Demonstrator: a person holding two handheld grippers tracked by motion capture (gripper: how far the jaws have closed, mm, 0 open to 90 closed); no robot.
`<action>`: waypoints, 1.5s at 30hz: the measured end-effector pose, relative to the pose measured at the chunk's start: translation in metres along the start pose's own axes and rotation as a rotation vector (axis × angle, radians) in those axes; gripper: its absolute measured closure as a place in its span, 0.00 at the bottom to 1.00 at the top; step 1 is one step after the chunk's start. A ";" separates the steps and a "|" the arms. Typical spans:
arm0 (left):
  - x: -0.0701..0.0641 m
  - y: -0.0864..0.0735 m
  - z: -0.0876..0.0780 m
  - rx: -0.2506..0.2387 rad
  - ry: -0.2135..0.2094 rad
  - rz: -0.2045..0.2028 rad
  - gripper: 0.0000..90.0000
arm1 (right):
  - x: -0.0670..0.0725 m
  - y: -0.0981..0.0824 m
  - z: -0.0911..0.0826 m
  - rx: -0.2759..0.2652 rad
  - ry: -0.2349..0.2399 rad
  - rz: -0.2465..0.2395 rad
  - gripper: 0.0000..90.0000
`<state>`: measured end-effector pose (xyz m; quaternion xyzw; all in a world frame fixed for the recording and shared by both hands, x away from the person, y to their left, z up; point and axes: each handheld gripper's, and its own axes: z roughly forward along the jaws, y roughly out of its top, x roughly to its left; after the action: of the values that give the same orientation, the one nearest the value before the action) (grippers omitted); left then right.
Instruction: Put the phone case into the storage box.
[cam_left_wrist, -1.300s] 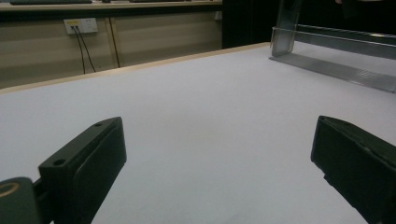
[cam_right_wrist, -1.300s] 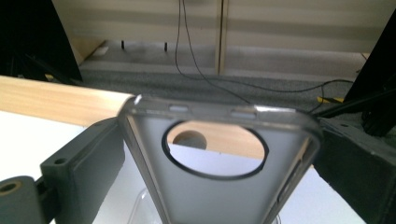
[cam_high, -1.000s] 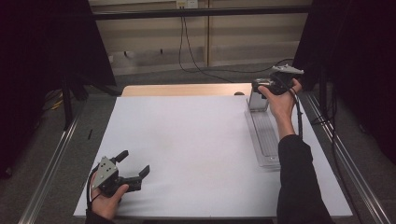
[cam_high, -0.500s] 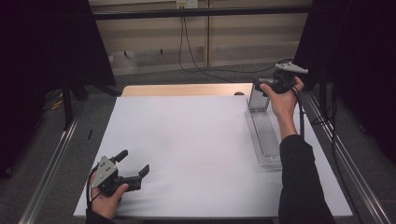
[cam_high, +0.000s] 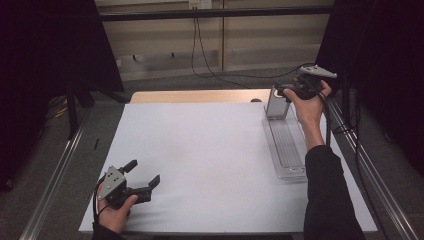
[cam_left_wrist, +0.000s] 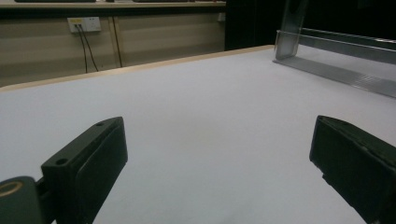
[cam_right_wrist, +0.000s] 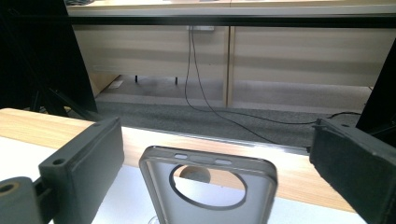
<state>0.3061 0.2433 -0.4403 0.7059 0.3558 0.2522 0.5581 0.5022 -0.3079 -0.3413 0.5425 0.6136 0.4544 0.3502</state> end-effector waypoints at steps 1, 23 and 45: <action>0.000 0.000 0.000 -0.003 0.003 -0.003 0.05 | -0.001 0.000 -0.001 0.002 0.002 0.001 0.03; 0.000 0.000 -0.008 -0.021 0.008 0.000 0.04 | 0.011 0.002 -0.018 -0.007 0.026 -0.019 0.03; -0.001 0.001 -0.010 -0.029 0.017 0.002 0.04 | 0.002 -0.019 -0.042 -0.045 0.059 0.001 0.00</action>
<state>0.2986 0.2485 -0.4371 0.6959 0.3560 0.2639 0.5651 0.4562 -0.3137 -0.3450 0.5209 0.6132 0.4842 0.3439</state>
